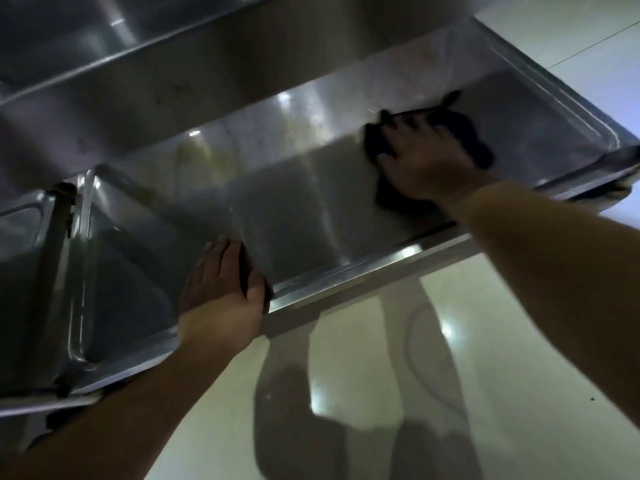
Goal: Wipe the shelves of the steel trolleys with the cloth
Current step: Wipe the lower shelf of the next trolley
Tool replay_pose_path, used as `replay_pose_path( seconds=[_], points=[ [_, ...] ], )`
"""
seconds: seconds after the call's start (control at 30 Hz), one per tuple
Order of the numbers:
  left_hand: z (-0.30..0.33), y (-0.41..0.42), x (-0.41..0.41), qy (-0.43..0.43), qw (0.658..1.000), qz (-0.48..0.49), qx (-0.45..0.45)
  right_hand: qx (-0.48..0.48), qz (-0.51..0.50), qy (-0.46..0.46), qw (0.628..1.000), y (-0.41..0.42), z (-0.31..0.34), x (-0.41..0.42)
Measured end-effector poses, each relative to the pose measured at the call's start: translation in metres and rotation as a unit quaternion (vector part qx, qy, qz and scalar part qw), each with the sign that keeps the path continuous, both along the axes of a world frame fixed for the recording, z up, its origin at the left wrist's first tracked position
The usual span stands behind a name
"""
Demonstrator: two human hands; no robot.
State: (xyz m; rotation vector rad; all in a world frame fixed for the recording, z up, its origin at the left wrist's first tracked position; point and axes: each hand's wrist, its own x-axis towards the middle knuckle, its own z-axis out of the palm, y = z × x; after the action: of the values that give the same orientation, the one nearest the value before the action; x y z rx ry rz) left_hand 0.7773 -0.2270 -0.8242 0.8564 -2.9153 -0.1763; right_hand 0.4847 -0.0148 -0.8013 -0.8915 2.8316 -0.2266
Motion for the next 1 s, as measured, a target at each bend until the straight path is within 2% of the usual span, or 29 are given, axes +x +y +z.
replay_pose_path(
  seconds=[0.07,0.17,0.3,0.37,0.47,0.57,0.67,0.77,1.0],
  points=[
    [0.000,0.001,0.000,0.013,1.000,0.000,0.001,0.002,0.122,0.024,0.992,-0.049,-0.001,0.045],
    [-0.001,0.002,0.001,0.027,1.000,-0.003,0.011,0.017,0.268,0.013,0.963,-0.090,-0.011,0.104],
    [0.002,0.002,0.002,0.024,0.999,0.002,0.024,0.009,0.302,0.005,0.953,-0.093,-0.015,0.102],
    [0.005,0.002,0.002,0.026,0.999,0.000,0.024,0.016,0.276,0.020,0.961,-0.086,-0.010,0.073],
    [0.008,0.004,0.002,0.019,0.999,0.000,0.026,0.014,0.174,0.045,0.984,-0.050,-0.001,0.003],
    [0.009,0.004,0.001,0.017,1.000,0.004,0.022,0.028,0.043,0.026,0.998,0.024,0.003,-0.074],
    [0.009,0.004,0.000,0.017,1.000,0.001,0.014,0.030,-0.092,0.013,0.995,0.108,0.003,-0.118],
    [0.008,0.003,0.000,0.013,1.000,-0.003,0.006,0.010,-0.153,0.005,0.988,0.147,0.000,-0.119],
    [0.005,0.005,0.001,0.020,1.000,0.000,-0.003,0.040,-0.193,-0.022,0.980,0.146,0.001,-0.044]
  ],
)
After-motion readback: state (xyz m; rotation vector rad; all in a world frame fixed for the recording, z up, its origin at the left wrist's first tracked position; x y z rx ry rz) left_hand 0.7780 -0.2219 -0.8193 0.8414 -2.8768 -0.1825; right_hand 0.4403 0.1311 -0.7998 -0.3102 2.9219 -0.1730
